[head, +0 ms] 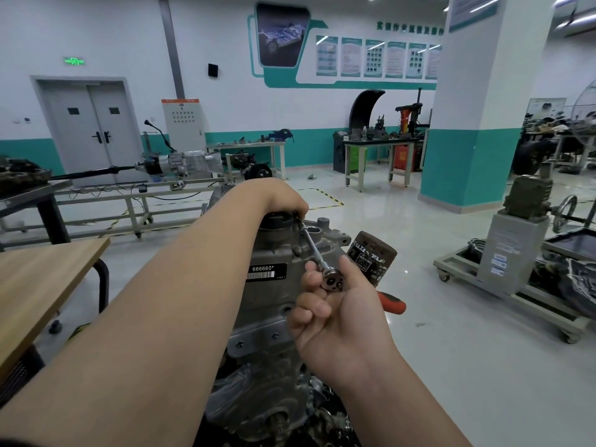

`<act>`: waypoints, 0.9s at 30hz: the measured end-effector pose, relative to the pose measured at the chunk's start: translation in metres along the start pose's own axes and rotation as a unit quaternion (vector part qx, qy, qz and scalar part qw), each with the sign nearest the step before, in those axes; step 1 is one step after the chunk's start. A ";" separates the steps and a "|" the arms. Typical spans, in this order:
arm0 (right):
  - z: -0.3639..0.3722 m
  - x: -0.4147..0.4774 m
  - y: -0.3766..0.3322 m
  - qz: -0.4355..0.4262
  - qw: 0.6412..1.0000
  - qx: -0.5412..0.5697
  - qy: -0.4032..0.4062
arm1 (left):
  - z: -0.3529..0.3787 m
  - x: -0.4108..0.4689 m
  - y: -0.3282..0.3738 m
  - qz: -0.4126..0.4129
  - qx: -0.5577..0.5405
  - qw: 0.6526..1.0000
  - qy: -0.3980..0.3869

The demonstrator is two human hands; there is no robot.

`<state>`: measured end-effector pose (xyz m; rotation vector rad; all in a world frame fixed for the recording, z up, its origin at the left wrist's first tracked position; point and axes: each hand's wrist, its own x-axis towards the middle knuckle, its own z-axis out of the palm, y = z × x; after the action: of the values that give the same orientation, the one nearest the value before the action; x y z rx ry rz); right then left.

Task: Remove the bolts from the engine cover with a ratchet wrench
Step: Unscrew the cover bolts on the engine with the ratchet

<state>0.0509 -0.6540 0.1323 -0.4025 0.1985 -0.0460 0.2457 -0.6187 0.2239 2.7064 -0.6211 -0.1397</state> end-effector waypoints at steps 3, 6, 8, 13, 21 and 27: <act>-0.002 0.001 0.002 -0.023 0.997 -0.073 0.020 | 0.000 -0.001 0.000 0.001 0.002 1.000 0.000; -0.008 0.002 0.000 -0.085 0.966 -0.240 0.037 | -0.001 -0.002 0.001 0.002 0.005 1.000 -0.003; -0.010 0.002 -0.006 -0.146 0.909 -0.386 0.052 | -0.002 -0.002 0.002 -0.001 -0.003 1.000 -0.011; -0.006 0.003 -0.020 -0.260 0.715 -0.643 0.084 | -0.002 -0.002 0.002 -0.004 -0.005 1.000 -0.013; -0.002 0.005 -0.023 -0.334 0.473 -0.811 0.085 | 0.001 -0.002 0.001 -0.009 -0.028 0.999 -0.015; -0.004 0.009 -0.023 -0.282 0.696 -0.656 0.077 | 0.000 -0.004 0.000 -0.005 -0.005 1.000 -0.005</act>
<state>0.0591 -0.6773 0.1360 -1.9164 0.2433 -0.5751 0.2422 -0.6174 0.2241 2.7010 -0.6075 -0.1583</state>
